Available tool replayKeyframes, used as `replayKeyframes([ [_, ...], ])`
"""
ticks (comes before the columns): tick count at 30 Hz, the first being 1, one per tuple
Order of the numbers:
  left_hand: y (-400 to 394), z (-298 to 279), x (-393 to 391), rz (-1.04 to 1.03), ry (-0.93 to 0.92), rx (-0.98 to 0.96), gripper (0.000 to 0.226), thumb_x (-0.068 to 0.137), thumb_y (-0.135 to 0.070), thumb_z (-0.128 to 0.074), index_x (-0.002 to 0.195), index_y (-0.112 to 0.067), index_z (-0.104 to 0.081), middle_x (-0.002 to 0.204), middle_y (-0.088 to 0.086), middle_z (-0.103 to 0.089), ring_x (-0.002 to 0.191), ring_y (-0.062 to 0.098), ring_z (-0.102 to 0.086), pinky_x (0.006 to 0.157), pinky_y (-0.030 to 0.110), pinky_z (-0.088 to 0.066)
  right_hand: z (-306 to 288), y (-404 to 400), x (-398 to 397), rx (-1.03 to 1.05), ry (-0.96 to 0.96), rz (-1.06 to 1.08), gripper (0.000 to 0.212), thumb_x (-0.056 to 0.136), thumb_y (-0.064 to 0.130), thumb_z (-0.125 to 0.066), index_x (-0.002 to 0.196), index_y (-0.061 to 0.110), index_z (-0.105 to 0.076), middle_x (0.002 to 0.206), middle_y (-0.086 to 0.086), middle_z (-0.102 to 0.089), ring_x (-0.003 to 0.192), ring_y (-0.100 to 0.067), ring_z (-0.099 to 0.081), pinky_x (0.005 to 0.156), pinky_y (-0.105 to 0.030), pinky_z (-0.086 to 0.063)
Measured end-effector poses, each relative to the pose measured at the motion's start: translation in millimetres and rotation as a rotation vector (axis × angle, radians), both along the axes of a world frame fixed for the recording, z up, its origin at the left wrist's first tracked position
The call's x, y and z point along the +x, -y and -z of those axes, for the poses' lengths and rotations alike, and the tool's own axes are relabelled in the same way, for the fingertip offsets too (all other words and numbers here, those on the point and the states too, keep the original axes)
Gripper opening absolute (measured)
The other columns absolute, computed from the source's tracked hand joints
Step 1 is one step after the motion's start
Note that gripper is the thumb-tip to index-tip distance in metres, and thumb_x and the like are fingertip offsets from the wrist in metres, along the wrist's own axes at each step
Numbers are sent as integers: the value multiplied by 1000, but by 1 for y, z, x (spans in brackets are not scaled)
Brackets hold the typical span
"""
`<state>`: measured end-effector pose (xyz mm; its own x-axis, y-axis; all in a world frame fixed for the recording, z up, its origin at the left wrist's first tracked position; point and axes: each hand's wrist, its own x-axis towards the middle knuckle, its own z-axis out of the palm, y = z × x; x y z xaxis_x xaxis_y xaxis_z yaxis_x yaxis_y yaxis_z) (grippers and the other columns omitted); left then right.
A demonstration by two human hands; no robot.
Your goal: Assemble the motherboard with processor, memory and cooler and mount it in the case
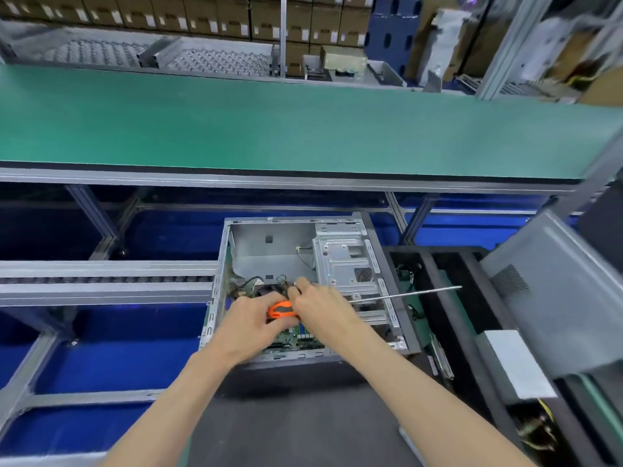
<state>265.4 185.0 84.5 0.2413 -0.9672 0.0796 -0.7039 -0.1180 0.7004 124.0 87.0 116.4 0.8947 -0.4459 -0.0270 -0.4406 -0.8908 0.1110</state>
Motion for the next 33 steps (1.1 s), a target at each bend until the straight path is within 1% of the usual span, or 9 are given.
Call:
replayKeyframes([
  [3, -16, -5, 1, 36, -25, -74, 23, 75, -57, -64, 79, -34, -65, 54, -16, -53, 51, 7, -46, 52, 16, -33, -9, -8, -19, 8, 57, 25, 19, 97, 20, -55, 113, 9, -51, 106, -11, -59, 89, -38, -66, 61, -40, -36],
  [7, -49, -10, 4, 61, 50, -105, 12, 79, -55, -65, 82, -44, -64, 54, -11, -52, 51, 9, -44, 51, 18, -34, -15, -24, -63, 4, 186, 15, 43, 94, 58, -51, 100, 16, -58, 86, -1, -67, 69, -34, -64, 57, -35, -39],
  [10, -74, -7, -3, 58, 150, -138, 20, 80, -56, -66, 89, -39, -68, 56, -13, -49, 50, 8, -41, 51, 20, -34, -13, -43, -93, -65, 275, -88, 24, 86, 38, -71, 83, 16, -61, 66, 3, -59, 44, -28, -53, 39, -30, -37],
  [14, -105, 9, -18, 90, 242, -187, 27, 81, -58, -62, 95, -36, -69, 56, -30, -48, 49, -3, -43, 49, 7, -32, 4, -62, -129, -15, 338, -143, 7, 82, 17, -67, 83, 16, -60, 68, 4, -54, 42, -23, -47, 35, -29, -32],
  [21, -143, 74, -43, 46, 530, 58, 49, 88, -71, -38, 102, -35, -67, 61, -13, -63, 58, 10, -63, 48, 28, -43, 60, -86, -164, 159, 54, -55, 30, 53, 14, -79, 76, 19, -60, 68, 6, -53, 48, -16, -52, 38, -26, -26],
  [24, -140, 103, -49, -33, 553, 357, 42, 93, -66, -41, 118, -37, -58, 91, -7, -73, 90, 21, -68, 70, 33, -51, 93, -84, -159, 202, -34, 87, 17, 80, 8, -63, 95, 13, -58, 92, -3, -56, 77, -24, -60, 55, -32, -32],
  [26, -134, 112, -55, -55, 588, 476, 39, 94, -64, -42, 115, -33, -54, 97, -4, -71, 95, 24, -67, 75, 35, -52, 109, -82, -155, 211, -89, 145, 20, 84, 3, -56, 103, 11, -58, 102, -6, -54, 90, -27, -57, 61, -36, -36],
  [29, -126, 125, -62, -94, 617, 558, 38, 96, -58, -43, 116, -27, -51, 99, 2, -69, 96, 29, -66, 76, 38, -54, 114, -87, -151, 167, -161, 149, 24, 58, 12, -83, 76, 17, -68, 82, 1, -60, 73, -18, -60, 47, -29, -38],
  [33, -124, 136, -72, -152, 668, 577, 52, 100, -52, -39, 145, -27, -37, 104, 5, -69, 97, 31, -67, 74, 36, -50, 119, -92, -149, 144, -177, 171, 35, 29, 18, -91, 53, 22, -68, 62, 7, -56, 62, -14, -60, 43, -24, -40],
])
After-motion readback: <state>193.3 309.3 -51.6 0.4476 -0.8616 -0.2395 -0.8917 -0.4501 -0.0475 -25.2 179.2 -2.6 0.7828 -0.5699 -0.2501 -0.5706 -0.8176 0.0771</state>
